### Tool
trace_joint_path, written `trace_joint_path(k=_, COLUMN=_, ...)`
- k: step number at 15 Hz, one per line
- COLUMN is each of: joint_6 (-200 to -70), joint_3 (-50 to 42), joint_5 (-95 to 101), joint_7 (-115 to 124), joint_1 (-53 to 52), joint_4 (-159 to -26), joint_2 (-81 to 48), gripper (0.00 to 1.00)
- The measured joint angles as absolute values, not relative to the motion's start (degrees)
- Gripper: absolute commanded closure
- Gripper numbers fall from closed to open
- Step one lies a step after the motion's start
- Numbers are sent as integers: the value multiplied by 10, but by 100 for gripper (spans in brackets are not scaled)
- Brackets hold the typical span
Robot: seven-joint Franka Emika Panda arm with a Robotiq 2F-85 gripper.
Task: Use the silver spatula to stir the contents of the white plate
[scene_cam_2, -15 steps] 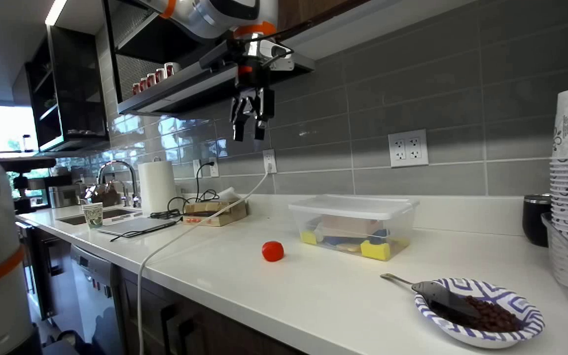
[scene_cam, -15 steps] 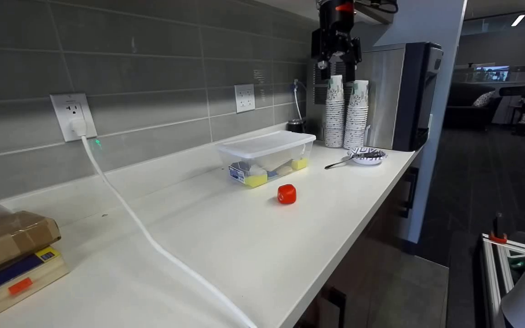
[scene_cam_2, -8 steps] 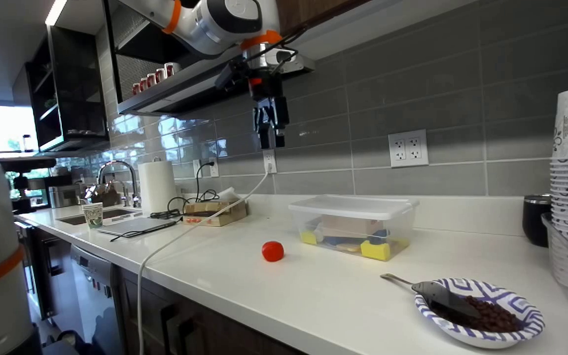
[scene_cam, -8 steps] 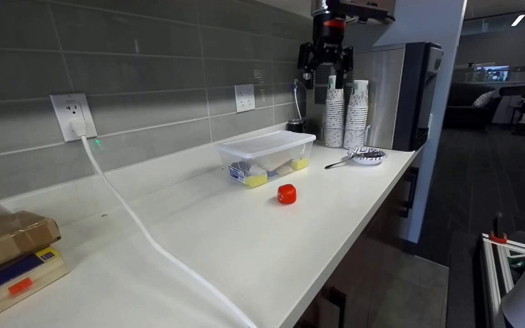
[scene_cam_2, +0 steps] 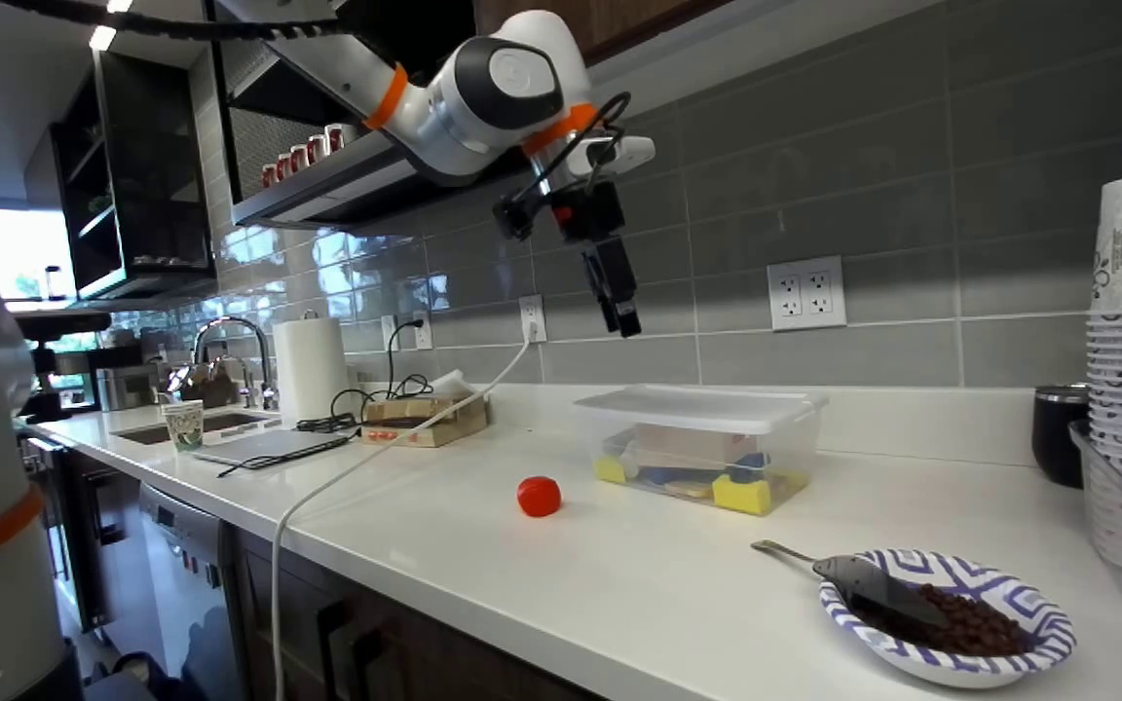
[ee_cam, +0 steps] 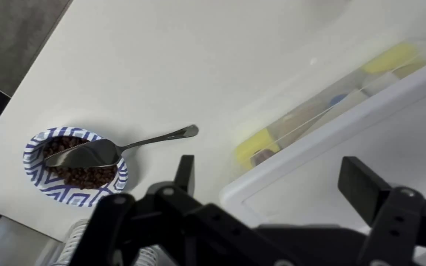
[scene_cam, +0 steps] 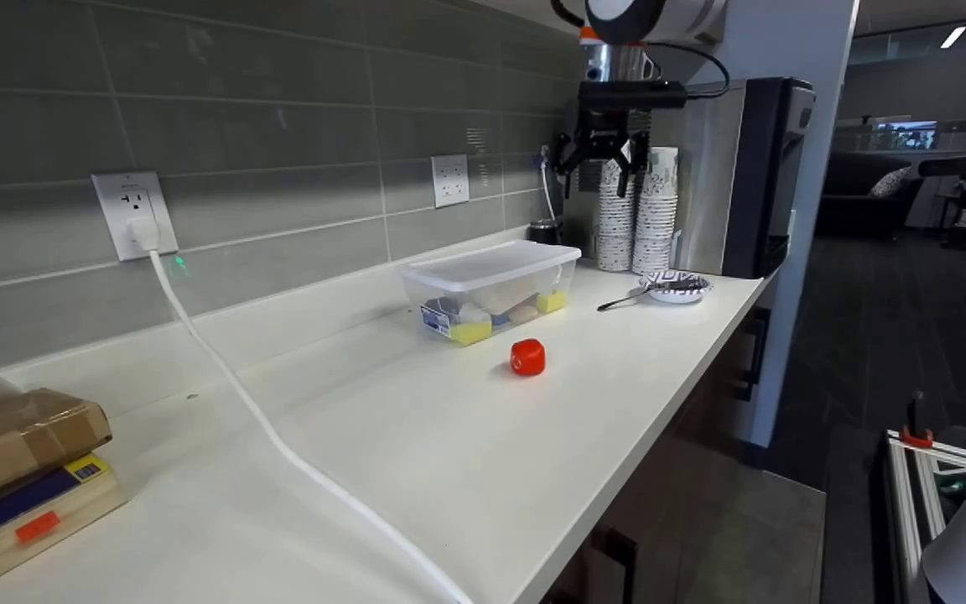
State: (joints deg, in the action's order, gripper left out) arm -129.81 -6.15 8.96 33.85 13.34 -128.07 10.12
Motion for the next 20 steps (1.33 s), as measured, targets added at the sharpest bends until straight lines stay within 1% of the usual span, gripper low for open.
trace_joint_path(k=3, joint_6=-1357, joint_3=-70, joint_5=135, joint_7=432, joint_1=153, joint_4=-1282, joint_2=51, gripper=0)
trace_joint_path(k=6, joint_6=-1387, joint_3=-85, joint_5=183, joint_7=540, joint_1=158, joint_4=-1276, joint_2=4, gripper=0)
trace_joint_path(k=13, joint_6=-1387, joint_3=-128, joint_5=228, joint_7=770, joint_1=141, joint_4=-1239, joint_2=-85, gripper=0)
trace_joint_path(k=20, joint_6=-1372, joint_3=-187, joint_5=226, joint_7=928, joint_1=135, joint_4=-1204, joint_2=-150, gripper=0)
